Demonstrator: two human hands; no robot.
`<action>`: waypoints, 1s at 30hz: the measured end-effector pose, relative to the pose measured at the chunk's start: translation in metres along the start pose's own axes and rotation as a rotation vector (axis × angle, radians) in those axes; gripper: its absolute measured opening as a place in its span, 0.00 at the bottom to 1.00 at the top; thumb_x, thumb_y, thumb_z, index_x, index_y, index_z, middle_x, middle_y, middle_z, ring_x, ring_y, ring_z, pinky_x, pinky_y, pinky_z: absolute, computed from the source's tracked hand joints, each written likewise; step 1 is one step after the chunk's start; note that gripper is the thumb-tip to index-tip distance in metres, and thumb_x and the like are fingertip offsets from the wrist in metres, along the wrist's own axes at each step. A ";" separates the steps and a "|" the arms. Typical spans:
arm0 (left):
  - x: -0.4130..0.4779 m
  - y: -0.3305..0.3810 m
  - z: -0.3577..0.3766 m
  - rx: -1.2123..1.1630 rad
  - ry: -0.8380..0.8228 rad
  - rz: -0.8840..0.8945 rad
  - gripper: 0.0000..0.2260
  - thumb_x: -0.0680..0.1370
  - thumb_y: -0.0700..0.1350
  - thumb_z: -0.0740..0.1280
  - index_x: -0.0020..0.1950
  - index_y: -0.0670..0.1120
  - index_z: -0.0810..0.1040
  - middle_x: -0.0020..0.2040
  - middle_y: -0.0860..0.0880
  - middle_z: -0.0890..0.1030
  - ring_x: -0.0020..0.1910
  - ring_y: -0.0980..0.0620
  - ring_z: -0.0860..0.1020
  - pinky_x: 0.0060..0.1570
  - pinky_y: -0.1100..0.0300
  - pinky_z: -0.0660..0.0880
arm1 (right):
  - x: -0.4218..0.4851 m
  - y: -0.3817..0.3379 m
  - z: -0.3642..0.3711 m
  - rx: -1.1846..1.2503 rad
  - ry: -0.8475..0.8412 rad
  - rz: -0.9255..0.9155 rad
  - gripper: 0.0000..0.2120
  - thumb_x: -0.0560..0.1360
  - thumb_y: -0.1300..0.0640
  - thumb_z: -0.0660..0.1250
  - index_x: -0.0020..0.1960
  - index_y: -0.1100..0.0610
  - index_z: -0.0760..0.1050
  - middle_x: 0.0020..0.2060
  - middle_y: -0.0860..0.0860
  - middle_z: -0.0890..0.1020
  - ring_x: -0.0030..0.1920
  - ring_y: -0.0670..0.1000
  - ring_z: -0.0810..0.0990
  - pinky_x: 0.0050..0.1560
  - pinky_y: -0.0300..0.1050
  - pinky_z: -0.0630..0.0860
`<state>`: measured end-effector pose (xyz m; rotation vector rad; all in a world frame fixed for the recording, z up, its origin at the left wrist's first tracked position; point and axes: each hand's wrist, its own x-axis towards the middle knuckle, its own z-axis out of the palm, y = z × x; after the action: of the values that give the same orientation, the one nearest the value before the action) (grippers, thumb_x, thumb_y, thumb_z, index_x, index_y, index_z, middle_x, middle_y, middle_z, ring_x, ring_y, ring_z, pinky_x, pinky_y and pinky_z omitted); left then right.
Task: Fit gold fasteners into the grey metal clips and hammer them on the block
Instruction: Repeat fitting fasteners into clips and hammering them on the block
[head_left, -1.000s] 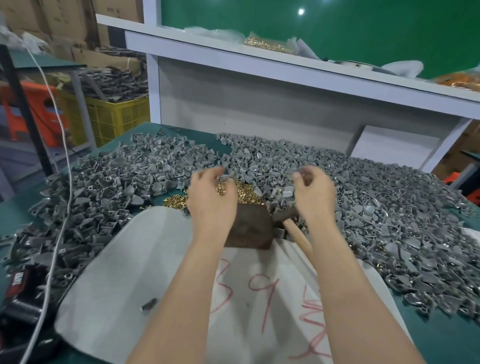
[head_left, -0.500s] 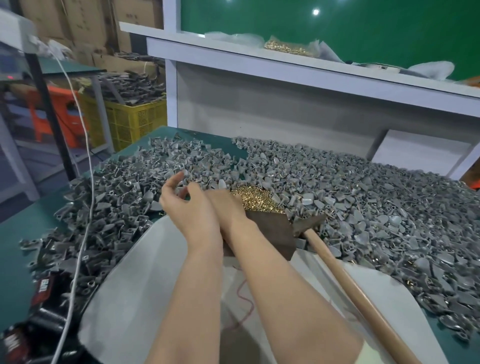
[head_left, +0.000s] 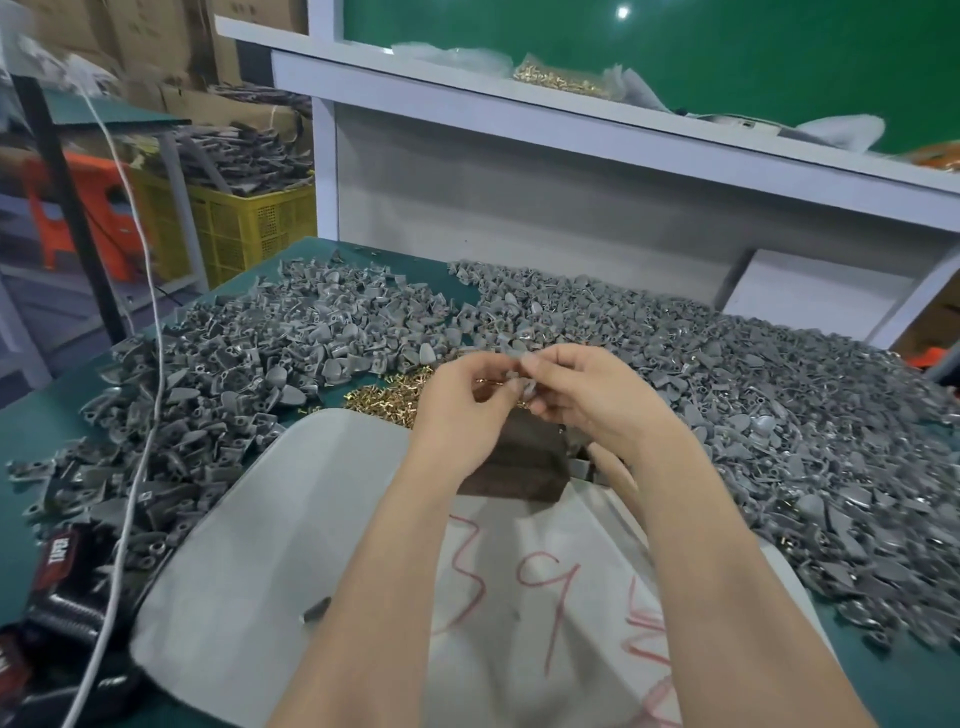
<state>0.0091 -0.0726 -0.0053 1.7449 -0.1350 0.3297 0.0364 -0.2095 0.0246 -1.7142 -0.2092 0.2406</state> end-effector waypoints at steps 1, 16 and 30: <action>0.000 -0.001 0.000 0.001 0.023 -0.015 0.06 0.76 0.38 0.68 0.52 0.44 0.80 0.47 0.50 0.82 0.47 0.54 0.80 0.52 0.63 0.75 | 0.000 0.001 0.000 0.041 0.031 0.013 0.06 0.78 0.57 0.64 0.45 0.59 0.76 0.31 0.50 0.81 0.29 0.45 0.77 0.34 0.37 0.76; 0.004 0.000 -0.015 -0.582 0.602 -0.261 0.08 0.77 0.37 0.66 0.45 0.51 0.76 0.52 0.46 0.81 0.52 0.50 0.79 0.58 0.58 0.75 | 0.106 0.025 0.053 -1.246 0.064 0.398 0.17 0.74 0.59 0.65 0.62 0.63 0.73 0.47 0.57 0.75 0.44 0.56 0.76 0.49 0.46 0.75; 0.004 -0.002 -0.010 -0.572 0.563 -0.221 0.10 0.77 0.36 0.66 0.45 0.51 0.77 0.46 0.49 0.80 0.43 0.57 0.77 0.46 0.68 0.73 | 0.107 0.015 0.053 -1.384 -0.084 0.428 0.14 0.77 0.60 0.60 0.60 0.64 0.73 0.45 0.57 0.73 0.44 0.56 0.73 0.45 0.46 0.73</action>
<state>0.0118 -0.0626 -0.0044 1.0418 0.3401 0.5454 0.1250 -0.1320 -0.0028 -3.1304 -0.0413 0.5593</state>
